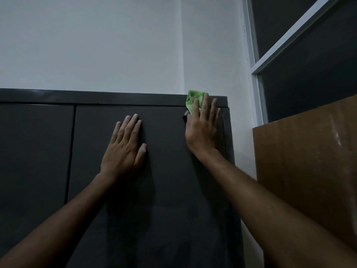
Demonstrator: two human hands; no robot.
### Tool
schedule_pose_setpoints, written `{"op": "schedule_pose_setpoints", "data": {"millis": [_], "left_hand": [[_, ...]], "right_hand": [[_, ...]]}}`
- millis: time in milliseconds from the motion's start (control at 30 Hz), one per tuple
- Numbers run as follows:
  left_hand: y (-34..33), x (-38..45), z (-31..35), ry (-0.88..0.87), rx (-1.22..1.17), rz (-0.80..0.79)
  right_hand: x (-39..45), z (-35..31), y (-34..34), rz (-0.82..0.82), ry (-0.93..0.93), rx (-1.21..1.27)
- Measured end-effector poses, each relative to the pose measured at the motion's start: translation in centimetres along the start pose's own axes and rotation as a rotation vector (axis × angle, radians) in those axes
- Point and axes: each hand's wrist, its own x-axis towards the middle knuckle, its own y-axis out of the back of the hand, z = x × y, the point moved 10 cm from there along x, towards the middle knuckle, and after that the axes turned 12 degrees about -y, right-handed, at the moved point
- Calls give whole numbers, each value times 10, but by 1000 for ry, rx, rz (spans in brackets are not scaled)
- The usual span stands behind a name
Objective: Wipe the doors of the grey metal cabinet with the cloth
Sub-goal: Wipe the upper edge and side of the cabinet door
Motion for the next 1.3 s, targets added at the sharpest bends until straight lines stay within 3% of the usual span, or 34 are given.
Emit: {"op": "schedule_pose_setpoints", "data": {"millis": [100,200,267,333,467,533,567,633,700,767,867,900,967,1033,1100,1167,1233,1300], "left_hand": [[2,0,2,-2,-59,30],[10,-4,0,44,-226,105],[12,-4,0,43,-278,123],[11,-3,3,8,-230,94],[8,-1,7,-45,-142,63],[7,-3,5,-33,-146,68],[7,-4,5,-26,-152,71],[6,-4,4,-15,-162,77],[5,-4,4,-13,-168,72],[4,-4,3,-13,-166,63],[4,-4,4,-8,-167,57],[6,-5,4,-1,-172,62],[9,-7,4,21,-208,77],[13,-8,2,62,-291,106],[15,-9,-1,91,-350,134],[15,-10,0,84,-352,133],[13,-9,2,59,-324,112],[11,-8,2,53,-309,103]], "right_hand": [[-3,-52,-9,-83,212,66],[-70,-90,-13,-113,753,70],[-110,-63,-13,-134,952,30],[-103,-27,-5,-112,900,-2],[3,-8,2,-62,285,45],[16,-37,-2,-85,162,70],[6,-56,-7,-90,242,73],[-43,-78,-11,-119,598,60],[-83,-55,-10,-159,870,8],[-62,-24,-3,-103,799,-13],[19,0,7,-35,240,53],[27,-11,5,-48,151,75],[4,-51,-3,-90,267,107],[-61,-74,-9,-161,621,113],[-133,-54,-10,-313,958,94],[-157,-23,-1,-384,1164,67],[-123,-7,7,-321,1103,84],[-73,-13,10,-236,814,129]]}}
